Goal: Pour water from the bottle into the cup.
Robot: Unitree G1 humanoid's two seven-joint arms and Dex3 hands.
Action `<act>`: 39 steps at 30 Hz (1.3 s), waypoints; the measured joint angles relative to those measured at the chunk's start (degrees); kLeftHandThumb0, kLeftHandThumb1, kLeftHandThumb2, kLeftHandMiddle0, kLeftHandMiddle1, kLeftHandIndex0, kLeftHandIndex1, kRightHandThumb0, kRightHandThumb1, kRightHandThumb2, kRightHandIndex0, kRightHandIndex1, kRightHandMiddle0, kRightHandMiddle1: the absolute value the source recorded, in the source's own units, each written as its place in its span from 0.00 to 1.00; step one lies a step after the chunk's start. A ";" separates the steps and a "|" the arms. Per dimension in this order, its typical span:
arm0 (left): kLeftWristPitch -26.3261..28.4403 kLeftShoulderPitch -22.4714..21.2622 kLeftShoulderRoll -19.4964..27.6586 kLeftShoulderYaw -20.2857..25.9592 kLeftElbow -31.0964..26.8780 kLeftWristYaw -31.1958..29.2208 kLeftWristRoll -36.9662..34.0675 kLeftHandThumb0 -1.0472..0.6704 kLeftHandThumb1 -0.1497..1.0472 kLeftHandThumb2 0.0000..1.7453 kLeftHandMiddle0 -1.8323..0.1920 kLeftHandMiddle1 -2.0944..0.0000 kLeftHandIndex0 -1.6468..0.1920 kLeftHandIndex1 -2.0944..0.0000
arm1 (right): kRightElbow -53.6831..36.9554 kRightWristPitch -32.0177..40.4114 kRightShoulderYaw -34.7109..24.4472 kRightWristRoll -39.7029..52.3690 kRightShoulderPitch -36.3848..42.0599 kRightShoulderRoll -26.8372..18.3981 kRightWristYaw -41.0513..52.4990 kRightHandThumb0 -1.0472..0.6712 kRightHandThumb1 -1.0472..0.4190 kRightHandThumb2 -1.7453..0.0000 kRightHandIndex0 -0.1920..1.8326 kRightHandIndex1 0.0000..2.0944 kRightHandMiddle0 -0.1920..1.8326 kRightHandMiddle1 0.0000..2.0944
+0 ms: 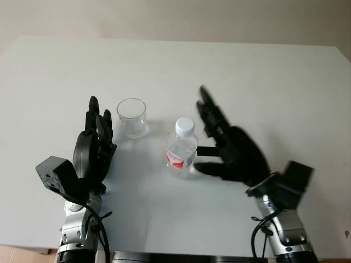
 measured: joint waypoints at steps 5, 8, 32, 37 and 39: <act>-0.20 0.01 -0.01 0.02 0.00 0.22 0.03 0.16 1.00 0.45 0.96 0.97 0.99 0.98 | 4.72 -0.34 1.65 -2.52 -1.13 1.15 -0.86 0.04 0.10 0.96 0.00 0.00 0.00 0.00; -0.21 0.02 -0.02 0.07 0.00 0.22 0.00 0.16 1.00 0.45 0.96 0.97 0.99 0.98 | 6.49 -1.21 2.29 -3.42 -2.22 1.61 -0.98 0.05 0.10 0.97 0.00 0.00 0.00 0.00; -0.37 0.04 -1.03 0.07 0.00 1.62 0.29 0.17 1.00 0.45 0.96 0.97 0.99 0.98 | 5.29 -0.95 4.25 1.49 -3.07 6.88 1.40 0.13 0.16 0.97 0.11 0.06 0.10 0.06; -0.55 0.11 -1.27 0.03 0.00 1.87 0.53 0.17 1.00 0.45 0.96 0.98 1.00 0.98 | 3.11 2.91 4.35 2.51 -3.86 7.64 1.26 0.22 0.19 0.97 0.06 0.78 0.07 0.81; -0.66 0.15 -1.36 0.01 0.00 1.87 0.53 0.17 1.00 0.45 0.96 0.98 1.00 0.98 | 2.36 3.66 4.47 2.33 -4.61 7.57 1.42 0.27 0.19 0.97 0.15 0.90 0.15 0.93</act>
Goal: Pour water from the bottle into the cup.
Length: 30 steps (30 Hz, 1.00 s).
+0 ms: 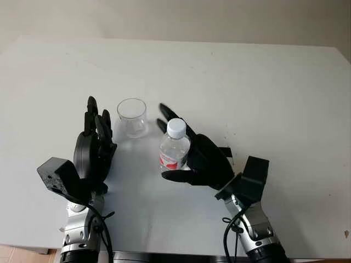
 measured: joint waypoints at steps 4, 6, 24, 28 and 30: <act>-0.02 0.08 -0.24 -0.03 0.00 0.19 0.04 0.17 1.00 0.45 0.96 0.97 0.99 0.97 | -0.78 -0.45 0.57 -1.78 -0.87 -0.55 0.18 0.34 0.16 0.97 0.47 0.99 0.42 1.00; -0.05 0.09 -0.32 -0.03 0.00 0.43 0.13 0.17 1.00 0.45 0.96 0.97 0.99 0.97 | -1.00 -1.53 1.16 -4.36 -1.26 -1.28 -0.56 0.36 0.13 0.97 0.76 1.00 0.65 1.00; -0.78 0.12 -0.44 0.10 0.07 0.26 -0.03 0.16 1.00 0.43 0.96 0.97 0.99 0.97 | -3.12 -4.23 2.66 -9.54 -1.90 -4.62 -1.31 0.49 0.01 0.94 0.98 1.00 0.97 1.00; -0.78 0.04 -0.43 0.17 0.14 0.29 -0.03 0.16 1.00 0.43 0.96 0.97 0.99 0.97 | -0.67 -5.55 2.15 -10.58 -3.58 -4.41 -3.94 0.49 0.00 0.90 0.99 1.00 0.98 1.00; -0.77 -0.09 -0.39 0.20 0.20 0.29 -0.03 0.16 1.00 0.43 0.96 0.97 0.99 0.97 | 2.02 -5.42 1.03 -11.22 -6.11 -4.33 -6.25 0.50 0.00 0.90 1.00 1.00 0.99 1.00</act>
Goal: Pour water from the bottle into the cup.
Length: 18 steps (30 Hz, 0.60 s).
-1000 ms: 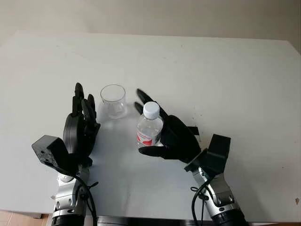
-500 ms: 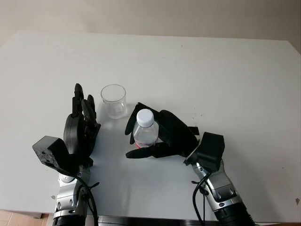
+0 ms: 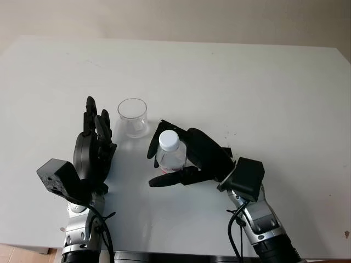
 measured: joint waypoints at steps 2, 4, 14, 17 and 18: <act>0.00 -0.12 0.10 0.00 0.08 -0.02 0.00 0.16 1.00 0.43 0.96 0.97 0.99 0.97 | 2.98 0.58 -1.71 -1.18 -3.54 0.01 -3.48 0.51 0.00 0.90 1.00 1.00 1.00 1.00; -0.03 -0.23 0.26 0.04 0.28 -0.02 0.00 0.16 1.00 0.43 0.96 0.97 0.99 0.97 | 5.98 0.67 -3.44 -2.75 -7.77 -0.15 -6.82 0.52 0.00 0.89 0.96 1.00 0.97 1.00; -0.35 -0.85 0.28 -0.01 0.43 -0.17 -0.03 0.16 1.00 0.44 0.96 0.97 0.99 0.97 | 33.54 -7.42 -4.44 -15.29 -30.63 -3.65 -23.83 0.54 0.00 0.90 0.64 1.00 0.61 1.00; -0.44 -1.00 0.24 -0.07 0.44 -0.22 -0.03 0.16 1.00 0.44 0.96 0.98 0.99 0.98 | 42.82 -8.90 -0.92 -21.86 -36.47 -4.51 -29.98 0.53 0.00 0.90 0.63 1.00 0.60 1.00; -0.45 -1.02 0.24 -0.09 0.43 -0.23 -0.03 0.16 1.00 0.45 0.96 0.98 0.99 0.98 | 45.41 -9.02 0.07 -23.38 -38.00 -4.61 -31.42 0.53 0.00 0.90 0.64 1.00 0.59 1.00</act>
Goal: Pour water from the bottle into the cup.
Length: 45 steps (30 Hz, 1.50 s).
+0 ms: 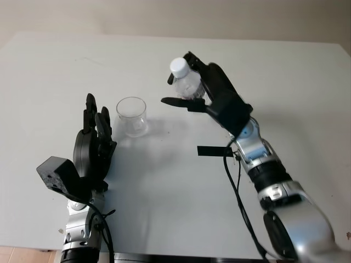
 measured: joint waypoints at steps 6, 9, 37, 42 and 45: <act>-0.23 -0.12 -0.01 -0.01 -0.01 0.15 0.07 0.17 1.00 0.45 0.96 0.97 0.99 0.97 | 10.66 0.14 5.18 -6.55 -6.28 0.01 -5.68 0.52 0.01 0.91 0.65 1.00 0.52 1.00; -0.39 -0.10 -0.04 0.00 -0.01 0.29 0.08 0.16 1.00 0.44 0.96 0.97 0.99 0.97 | 13.19 1.53 7.97 -9.83 -8.46 -0.02 -7.78 0.52 0.01 0.91 0.61 1.00 0.42 1.00; -0.38 -0.42 -0.38 0.00 -0.02 0.59 0.03 0.16 1.00 0.44 0.96 0.97 0.99 0.98 | 19.06 8.14 21.73 -21.52 -20.61 1.29 -12.74 0.46 0.00 0.92 0.54 1.00 0.18 1.00; -0.42 -0.45 -0.55 -0.01 -0.02 0.93 0.04 0.16 1.00 0.44 0.96 0.97 0.99 0.97 | 19.29 8.35 23.99 -23.42 -21.08 1.48 -13.00 0.44 0.01 0.94 0.51 1.00 0.20 1.00; -0.70 -0.45 -0.76 -0.02 -0.01 1.16 0.18 0.16 1.00 0.44 0.95 0.97 0.99 0.97 | 19.39 8.44 26.05 -25.54 -21.35 1.72 -13.90 0.43 0.01 0.96 0.51 1.00 0.20 1.00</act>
